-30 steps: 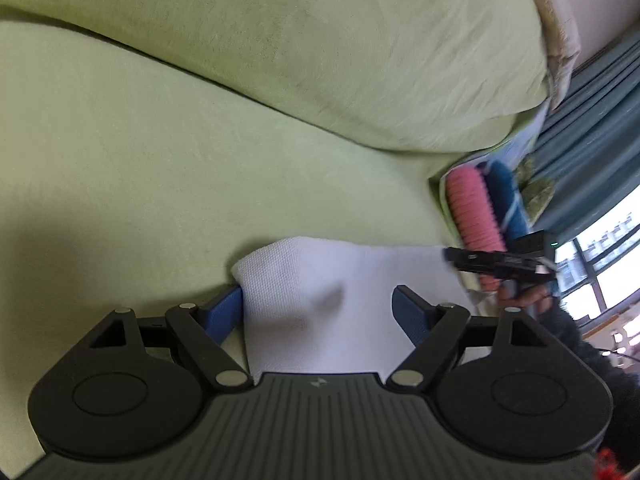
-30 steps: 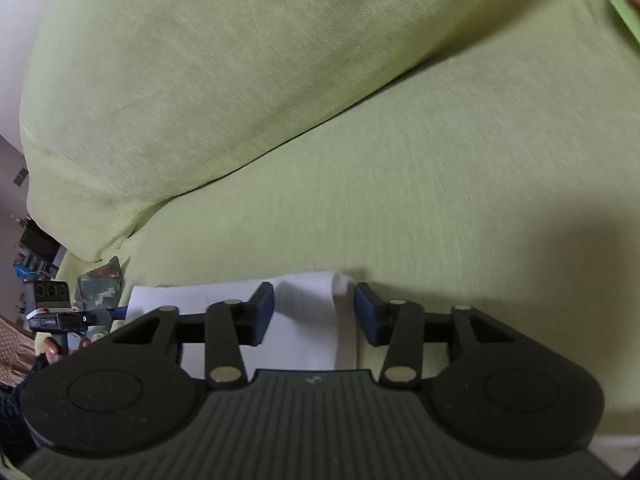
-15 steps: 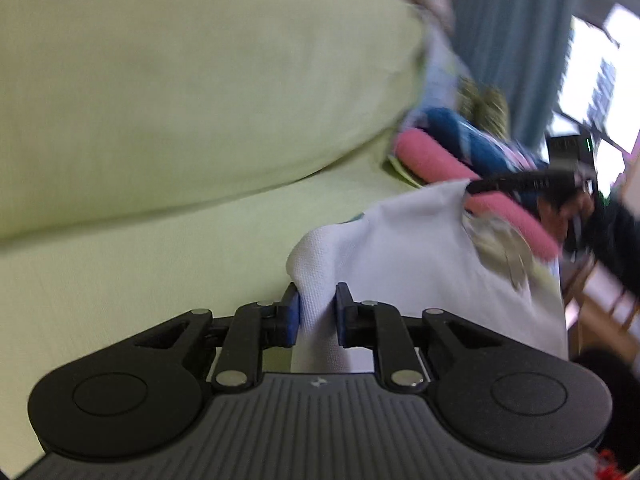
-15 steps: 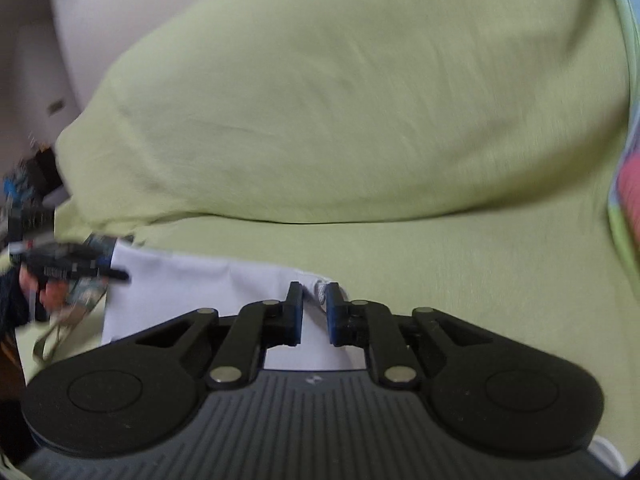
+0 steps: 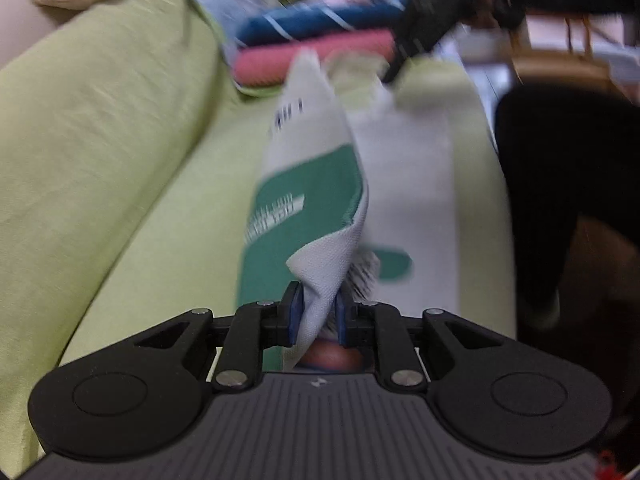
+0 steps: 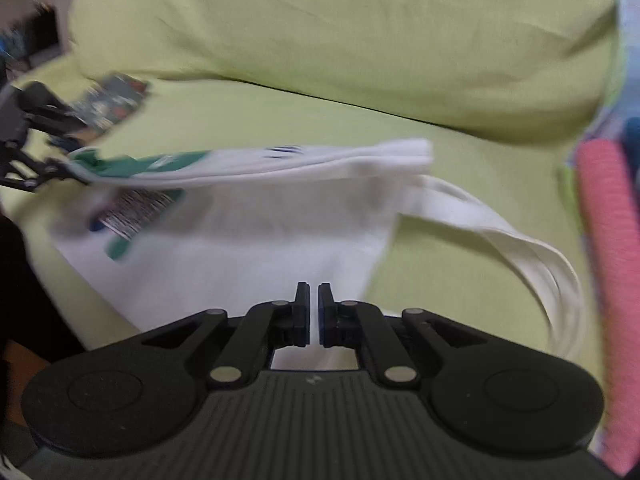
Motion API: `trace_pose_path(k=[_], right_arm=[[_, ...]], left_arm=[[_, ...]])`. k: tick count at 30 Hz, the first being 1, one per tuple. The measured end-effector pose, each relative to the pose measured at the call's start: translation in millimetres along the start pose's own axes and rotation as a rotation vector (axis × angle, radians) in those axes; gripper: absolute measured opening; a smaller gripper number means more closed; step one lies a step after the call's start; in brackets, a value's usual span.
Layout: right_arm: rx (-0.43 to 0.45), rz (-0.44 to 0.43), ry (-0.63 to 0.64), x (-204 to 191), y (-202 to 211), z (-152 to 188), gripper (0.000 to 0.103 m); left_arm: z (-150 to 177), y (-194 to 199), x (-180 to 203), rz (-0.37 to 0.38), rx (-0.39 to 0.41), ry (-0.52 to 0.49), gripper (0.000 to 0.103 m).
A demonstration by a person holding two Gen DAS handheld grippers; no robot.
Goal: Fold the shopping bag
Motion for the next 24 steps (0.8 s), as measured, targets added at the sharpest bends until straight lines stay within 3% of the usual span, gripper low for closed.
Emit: trace_pose_path(k=[1, 2, 3, 4, 7, 8, 10, 11, 12, 13, 15, 19, 24], right_arm=[[0.025, 0.058, 0.054, -4.2, 2.8, -1.4, 0.013], [0.039, 0.119, 0.132, -10.7, 4.0, -3.6, 0.035], [0.045, 0.183, 0.225, -18.1, 2.1, -6.5, 0.044], [0.042, 0.241, 0.336, -25.3, -3.1, -8.1, 0.05], [0.013, 0.414, 0.687, -43.1, -24.3, -7.8, 0.054], [0.002, 0.435, 0.789, -46.8, -30.7, -4.7, 0.055], [0.017, 0.464, 0.955, -52.7, -42.1, 1.0, 0.055], [0.031, 0.493, 1.024, -54.2, -48.0, 3.6, 0.05], [0.046, 0.524, 1.086, -55.5, -53.7, 5.1, 0.041], [0.055, 0.548, 1.128, -56.3, -58.3, 4.7, 0.019], [0.037, 0.54, 1.126, -57.3, -60.5, -0.5, 0.017], [-0.004, 0.512, 1.083, -71.4, -41.7, -4.7, 0.017], [-0.091, 0.473, 1.072, -112.2, -27.2, 31.6, 0.017]], left_arm=[[2.5, -0.7, 2.6, -0.001, -0.011, -0.001, 0.02], [5.1, 0.1, 3.0, -0.001, -0.017, 0.007, 0.02], [6.1, 1.0, 2.5, -0.003, -0.02, 0.014, 0.02], [5.8, 1.9, 1.1, -0.005, -0.02, 0.019, 0.02], [2.3, 5.0, -4.4, -0.02, -0.014, 0.039, 0.02], [1.0, 5.8, -6.6, -0.024, -0.011, 0.046, 0.021], [-0.3, 6.7, -9.6, -0.027, -0.011, 0.061, 0.021], [-1.6, 5.4, -10.6, -0.03, -0.013, 0.065, 0.021], [-2.7, 3.7, -10.6, -0.032, -0.017, 0.065, 0.021], [-3.7, 1.8, -9.7, -0.034, -0.024, 0.061, 0.021], [-3.6, 1.0, -8.1, -0.051, -0.039, 0.059, 0.021], [-2.0, 9.8, -3.4, -0.113, -0.08, 0.046, 0.038], [-1.9, 44.7, 17.9, -0.17, -0.082, 0.008, 0.063]])
Point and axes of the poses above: each gripper's, at about its wrist camera, not at the fingertips, and y roughly against the way its jaws point, x to its right, z to its underside, the point moved 4 cm from there along -y, roughly the way its jaws point, and after that the axes turned 2 degrees about -z, right-handed, at the moved point
